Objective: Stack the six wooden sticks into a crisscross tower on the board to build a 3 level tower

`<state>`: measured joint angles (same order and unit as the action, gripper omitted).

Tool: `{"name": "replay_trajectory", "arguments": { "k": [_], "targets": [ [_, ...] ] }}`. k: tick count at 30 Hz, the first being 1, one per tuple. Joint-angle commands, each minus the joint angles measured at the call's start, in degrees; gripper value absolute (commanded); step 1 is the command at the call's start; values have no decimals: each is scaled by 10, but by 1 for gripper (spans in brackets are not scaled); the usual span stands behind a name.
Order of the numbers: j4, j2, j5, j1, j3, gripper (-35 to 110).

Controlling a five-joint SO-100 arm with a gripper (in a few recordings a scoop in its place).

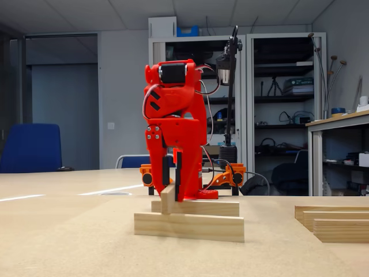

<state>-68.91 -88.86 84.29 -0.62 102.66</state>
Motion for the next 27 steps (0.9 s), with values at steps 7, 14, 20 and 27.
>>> {"name": "replay_trajectory", "arguments": {
  "k": [7,14,20,27],
  "targets": [
    [4,-14,-12,19,8,3],
    [18,-14,-33,21,10,7],
    [29,-16,-39,13,12,12],
    [40,-19,-48,3,17,17]
  ]
}}
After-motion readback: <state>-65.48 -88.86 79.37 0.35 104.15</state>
